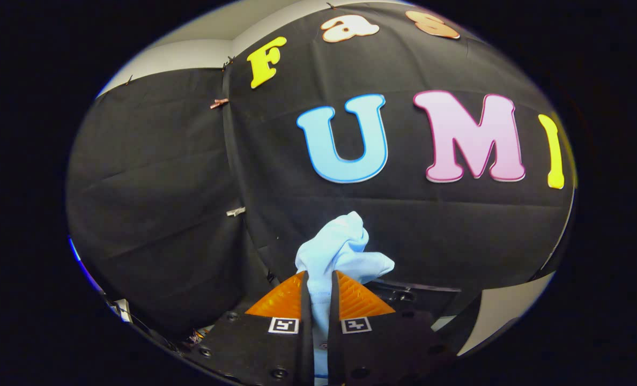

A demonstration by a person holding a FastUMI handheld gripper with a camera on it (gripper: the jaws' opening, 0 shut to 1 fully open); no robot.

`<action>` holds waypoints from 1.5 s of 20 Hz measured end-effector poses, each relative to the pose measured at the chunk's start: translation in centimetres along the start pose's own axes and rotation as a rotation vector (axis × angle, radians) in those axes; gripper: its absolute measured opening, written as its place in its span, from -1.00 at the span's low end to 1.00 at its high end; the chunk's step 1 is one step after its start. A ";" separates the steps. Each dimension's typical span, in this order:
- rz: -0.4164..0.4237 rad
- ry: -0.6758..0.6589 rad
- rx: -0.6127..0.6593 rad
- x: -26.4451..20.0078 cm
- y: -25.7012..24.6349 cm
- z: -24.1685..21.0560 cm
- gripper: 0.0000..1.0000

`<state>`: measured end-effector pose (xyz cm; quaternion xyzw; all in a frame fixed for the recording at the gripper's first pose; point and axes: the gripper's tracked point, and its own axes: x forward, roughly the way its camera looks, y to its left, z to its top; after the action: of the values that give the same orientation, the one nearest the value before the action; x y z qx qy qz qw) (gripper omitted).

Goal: Put the clothes into the washing machine and then close the washing machine lid.

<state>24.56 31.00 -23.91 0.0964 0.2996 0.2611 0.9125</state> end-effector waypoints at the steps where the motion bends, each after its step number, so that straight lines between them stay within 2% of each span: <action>1: 0.007 0.013 -0.005 1.1 0.0 -1.3 -0.72; 5: 0.009 0.075 -0.048 4.0 -0.5 -6.2 -0.72; 12: -0.021 0.202 -0.107 6.9 -1.8 -11.7 -0.72; 17: -0.030 0.325 -0.079 6.9 -2.4 -14.9 -0.71; 23: -0.072 0.474 -0.191 6.2 -3.5 -18.8 -0.71; 30: -0.166 0.697 -0.223 4.7 -6.2 -24.2 -0.71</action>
<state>15.95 28.79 -47.69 -0.1226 0.5687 0.2345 0.7788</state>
